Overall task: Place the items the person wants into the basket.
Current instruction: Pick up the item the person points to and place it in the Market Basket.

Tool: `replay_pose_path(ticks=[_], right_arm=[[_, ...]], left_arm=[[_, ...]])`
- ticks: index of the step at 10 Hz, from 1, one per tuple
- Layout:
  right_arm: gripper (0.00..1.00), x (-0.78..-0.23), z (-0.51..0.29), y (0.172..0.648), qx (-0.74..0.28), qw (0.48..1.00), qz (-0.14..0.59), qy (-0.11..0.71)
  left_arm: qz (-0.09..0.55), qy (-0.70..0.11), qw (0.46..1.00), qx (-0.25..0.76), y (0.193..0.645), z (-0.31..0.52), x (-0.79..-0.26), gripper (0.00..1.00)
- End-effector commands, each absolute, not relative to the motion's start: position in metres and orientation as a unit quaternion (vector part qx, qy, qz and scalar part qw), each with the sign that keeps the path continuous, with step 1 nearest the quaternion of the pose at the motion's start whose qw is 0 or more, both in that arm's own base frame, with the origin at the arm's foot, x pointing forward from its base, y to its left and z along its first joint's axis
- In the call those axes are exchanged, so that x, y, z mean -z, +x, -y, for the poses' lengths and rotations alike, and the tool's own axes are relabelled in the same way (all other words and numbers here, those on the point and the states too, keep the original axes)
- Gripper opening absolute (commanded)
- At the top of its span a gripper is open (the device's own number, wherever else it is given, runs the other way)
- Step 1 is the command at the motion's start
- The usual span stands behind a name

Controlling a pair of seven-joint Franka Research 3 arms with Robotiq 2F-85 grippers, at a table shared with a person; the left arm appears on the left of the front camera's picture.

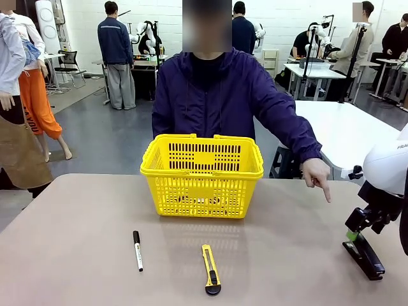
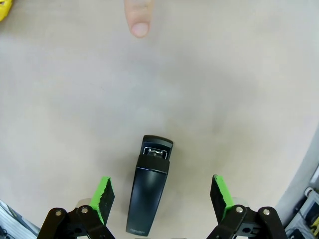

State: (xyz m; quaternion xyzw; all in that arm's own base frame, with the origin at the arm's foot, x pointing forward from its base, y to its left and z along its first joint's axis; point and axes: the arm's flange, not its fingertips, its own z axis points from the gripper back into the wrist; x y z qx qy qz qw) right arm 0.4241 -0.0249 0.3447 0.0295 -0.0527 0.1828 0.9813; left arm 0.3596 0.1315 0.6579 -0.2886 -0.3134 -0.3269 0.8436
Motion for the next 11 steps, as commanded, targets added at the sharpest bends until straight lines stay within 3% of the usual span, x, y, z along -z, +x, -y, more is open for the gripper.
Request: replay_pose_path(ticks=[1,6,7,9,10,11], right_arm=[[1.00,-0.3375,0.0253,0.4321,-0.182,0.982,0.036,0.035],[0.97,-0.3332,0.0270,0.4307,-0.197,0.980,0.007,0.038],[0.40,-0.3328,0.0268,0.4313,-0.197,0.980,0.001,0.036],[0.37,-0.3324,0.0274,0.4296,-0.199,0.979,-0.007,0.041],[0.00,-0.3323,0.0269,0.4304,-0.199,0.979,-0.009,0.043],[0.22,-0.3320,0.0271,0.4300,-0.199,0.979,-0.012,0.045]], left_arm=[[0.318,-0.293,0.839,0.331,0.3591,-0.1323,-0.6583,1.00],[0.318,-0.293,0.839,0.331,0.3591,-0.1323,-0.6583,1.00],[0.318,-0.293,0.839,0.331,0.3591,-0.1323,-0.6583,1.00],[0.318,-0.293,0.839,0.331,0.3591,-0.1323,-0.6583,1.00],[0.318,-0.293,0.839,0.331,0.3591,-0.1323,-0.6583,1.00],[0.318,-0.293,0.839,0.331,0.3591,-0.1323,-0.6583,1.00]])
